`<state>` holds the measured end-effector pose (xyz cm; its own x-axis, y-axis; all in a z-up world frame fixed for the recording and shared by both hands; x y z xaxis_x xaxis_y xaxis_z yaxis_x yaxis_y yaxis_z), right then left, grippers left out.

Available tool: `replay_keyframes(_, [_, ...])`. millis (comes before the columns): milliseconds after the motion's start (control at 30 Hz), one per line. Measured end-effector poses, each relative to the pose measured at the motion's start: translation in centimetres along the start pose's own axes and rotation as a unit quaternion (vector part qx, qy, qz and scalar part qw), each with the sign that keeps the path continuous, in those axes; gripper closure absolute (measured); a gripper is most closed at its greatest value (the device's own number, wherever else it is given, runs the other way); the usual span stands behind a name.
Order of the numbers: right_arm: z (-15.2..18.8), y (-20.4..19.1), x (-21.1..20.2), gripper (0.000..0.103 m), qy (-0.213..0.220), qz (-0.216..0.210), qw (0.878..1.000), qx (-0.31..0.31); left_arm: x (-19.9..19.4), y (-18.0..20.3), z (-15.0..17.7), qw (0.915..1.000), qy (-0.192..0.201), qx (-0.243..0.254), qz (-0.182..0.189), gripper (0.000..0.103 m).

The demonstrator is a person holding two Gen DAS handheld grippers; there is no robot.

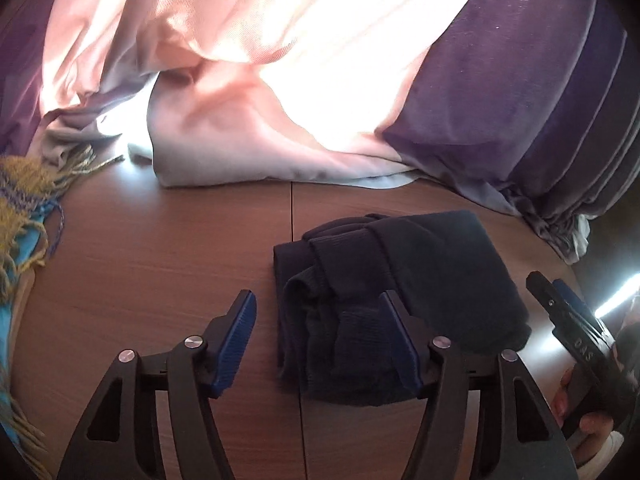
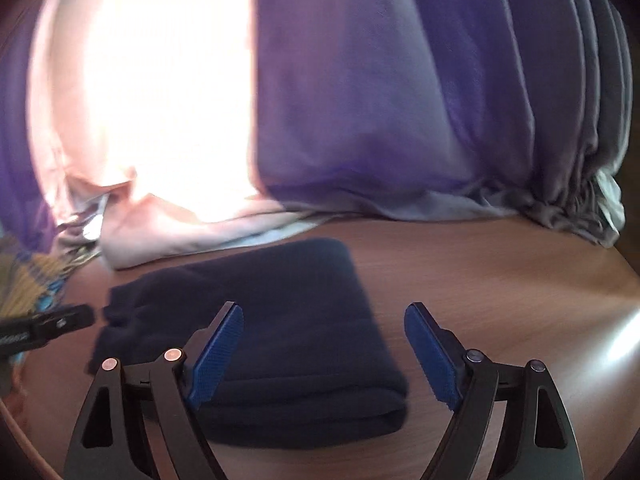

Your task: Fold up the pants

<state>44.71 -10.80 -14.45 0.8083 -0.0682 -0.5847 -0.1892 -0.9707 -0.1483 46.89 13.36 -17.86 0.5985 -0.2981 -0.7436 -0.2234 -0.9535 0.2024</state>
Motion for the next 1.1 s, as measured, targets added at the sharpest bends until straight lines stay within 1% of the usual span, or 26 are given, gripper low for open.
replay_keyframes(67, [0.0,0.9,1.2,0.019,-0.021,-0.006,1.0,0.019,0.7,0.2,0.2,1.0,-0.006,-0.002,-0.001,0.037])
replay_keyframes(133, [-0.1,1.5,2.7,0.019,-0.044,-0.016,0.998,0.029,1.4,0.3,0.2,0.9999,-0.013,0.004,-0.003,0.036])
replay_keyframes(200, [0.1,1.7,3.7,0.019,-0.059,-0.022,0.998,0.025,2.2,0.3,0.2,0.9998,-0.02,0.001,0.005,0.034])
replay_keyframes(233, [0.2,1.9,4.6,0.019,-0.074,-0.021,0.997,0.025,2.6,0.3,0.3,0.9996,-0.024,-0.003,0.011,0.034])
replay_keyframes(300, [0.5,2.2,5.5,0.019,-0.088,-0.017,0.996,0.031,3.3,0.3,0.6,0.9993,-0.032,-0.005,0.016,0.033])
replay_keyframes(400, [1.2,2.3,6.4,0.019,-0.1,-0.017,0.994,0.029,4.5,0.0,0.9,0.9991,-0.038,-0.012,0.016,0.028])
replay_keyframes(467, [2.0,2.2,7.0,0.019,-0.118,-0.02,0.992,0.032,5.0,-0.1,1.1,0.9989,-0.038,-0.018,0.022,0.027])
replay_keyframes(600, [3.3,1.6,7.6,0.02,-0.134,-0.025,0.991,0.014,5.7,-0.4,1.6,0.9974,-0.046,-0.039,0.04,0.026])
replay_keyframes(700, [4.1,1.3,8.1,0.02,-0.147,-0.031,0.989,0.012,6.5,-0.3,2.0,0.9951,-0.061,-0.054,0.055,0.026])
replay_keyframes(800, [4.6,1.5,8.5,0.021,-0.156,-0.036,0.987,0.021,6.8,-0.1,2.1,0.9942,-0.068,-0.06,0.058,0.026])
replay_keyframes(900, [4.6,1.4,8.4,0.023,-0.155,-0.041,0.987,0.019,7.0,0.3,2.2,0.993,-0.074,-0.063,0.067,0.03])
replay_keyframes(1000, [4.8,1.4,8.5,0.027,-0.156,-0.045,0.987,0.018,7.2,0.3,2.2,0.992,-0.081,-0.07,0.067,0.033])
replay_keyframes(1067, [4.7,1.4,8.6,0.03,-0.157,-0.048,0.986,0.017,7.2,0.5,2.2,0.9915,-0.087,-0.071,0.066,0.04])
replay_keyframes(1100, [4.8,1.4,8.6,0.034,-0.157,-0.05,0.986,0.018,7.1,0.7,2.1,0.9917,-0.088,-0.07,0.062,0.042])
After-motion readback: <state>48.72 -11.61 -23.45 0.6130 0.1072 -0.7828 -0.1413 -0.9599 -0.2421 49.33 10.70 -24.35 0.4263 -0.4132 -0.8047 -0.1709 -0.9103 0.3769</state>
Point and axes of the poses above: each gripper's, at about its wrist camera, not at the fingertips, and x roughly the way its jaws point, y to its right, z to its underside, the point moved 10 cm from there along x, roughly the way its jaws point, and after that the axes turned 8 degrees about x, right-handed, at the moved point
